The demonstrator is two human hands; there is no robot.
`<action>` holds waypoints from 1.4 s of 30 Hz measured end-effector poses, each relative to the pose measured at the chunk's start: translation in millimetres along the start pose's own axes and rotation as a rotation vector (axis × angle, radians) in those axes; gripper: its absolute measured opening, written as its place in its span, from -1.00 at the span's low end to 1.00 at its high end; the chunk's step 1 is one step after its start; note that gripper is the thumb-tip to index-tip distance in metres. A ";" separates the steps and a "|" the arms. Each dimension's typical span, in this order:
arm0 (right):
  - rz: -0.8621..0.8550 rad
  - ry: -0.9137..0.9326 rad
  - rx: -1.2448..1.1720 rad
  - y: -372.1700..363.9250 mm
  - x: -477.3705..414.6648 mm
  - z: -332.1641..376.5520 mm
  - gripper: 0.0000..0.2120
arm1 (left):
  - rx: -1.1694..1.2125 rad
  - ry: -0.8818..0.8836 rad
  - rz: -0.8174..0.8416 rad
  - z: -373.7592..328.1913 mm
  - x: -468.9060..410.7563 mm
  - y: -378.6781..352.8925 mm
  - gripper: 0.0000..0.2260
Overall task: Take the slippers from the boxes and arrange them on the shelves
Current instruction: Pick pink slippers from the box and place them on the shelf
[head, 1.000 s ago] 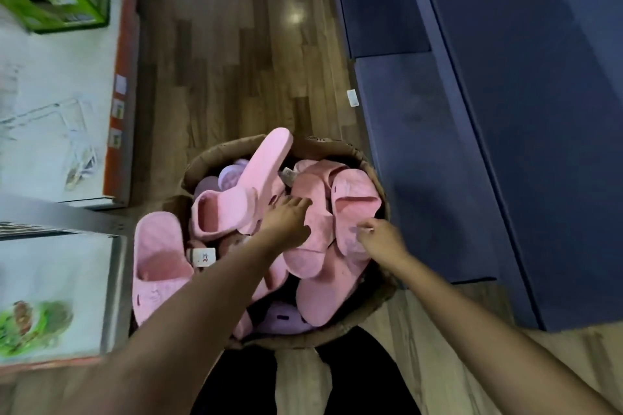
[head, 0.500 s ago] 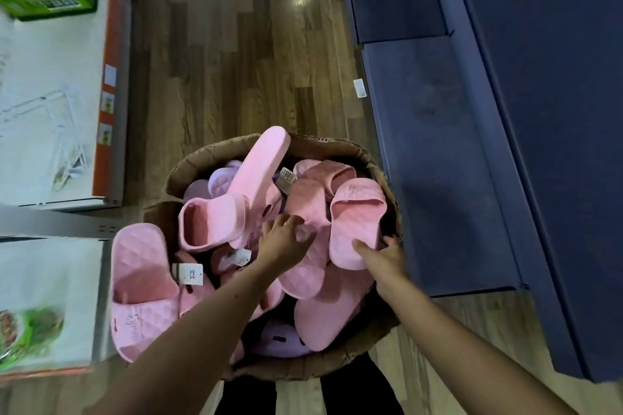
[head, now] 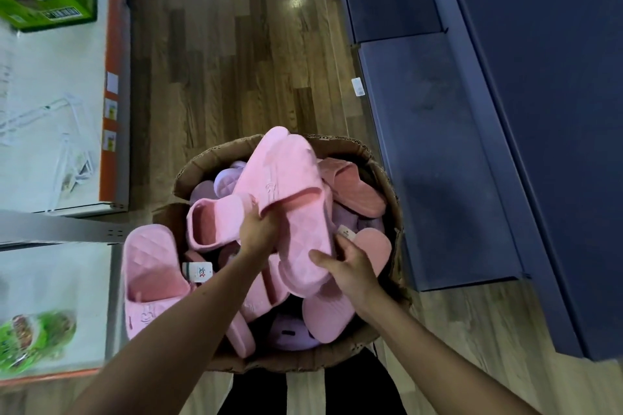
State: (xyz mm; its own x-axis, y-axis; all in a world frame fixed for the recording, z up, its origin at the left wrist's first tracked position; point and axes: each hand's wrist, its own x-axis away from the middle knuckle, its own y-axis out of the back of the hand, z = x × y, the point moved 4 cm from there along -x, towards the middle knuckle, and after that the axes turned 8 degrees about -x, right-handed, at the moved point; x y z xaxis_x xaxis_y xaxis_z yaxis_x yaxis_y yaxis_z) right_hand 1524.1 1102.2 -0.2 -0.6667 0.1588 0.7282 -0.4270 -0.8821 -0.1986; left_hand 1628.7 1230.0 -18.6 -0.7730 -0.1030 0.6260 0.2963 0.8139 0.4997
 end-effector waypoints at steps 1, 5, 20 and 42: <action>0.038 -0.044 0.042 -3.4 -2.2 -6.4 -0.83 | -0.033 -0.003 -0.043 3.0 0.9 6.5 -0.43; 0.024 -0.145 0.404 3.4 -5.3 -31.9 -0.78 | -0.058 -0.172 -0.153 10.1 4.6 31.7 -0.62; 0.042 -0.058 1.147 -5.1 -50.0 -9.7 -0.05 | -0.240 -0.135 -0.184 75.4 7.1 73.5 -0.48; -0.521 0.007 -0.026 11.4 -17.8 -6.0 -0.73 | -0.085 -0.071 -0.181 74.9 11.2 75.6 -0.48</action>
State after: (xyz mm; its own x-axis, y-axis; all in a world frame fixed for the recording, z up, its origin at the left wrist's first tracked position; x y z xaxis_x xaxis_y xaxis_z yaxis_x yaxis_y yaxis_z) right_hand 1527.4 1091.9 -19.3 -0.3655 0.5766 0.7307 -0.7181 -0.6741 0.1728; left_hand 1600.4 1333.1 -18.6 -0.8545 -0.2003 0.4794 0.1930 0.7343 0.6508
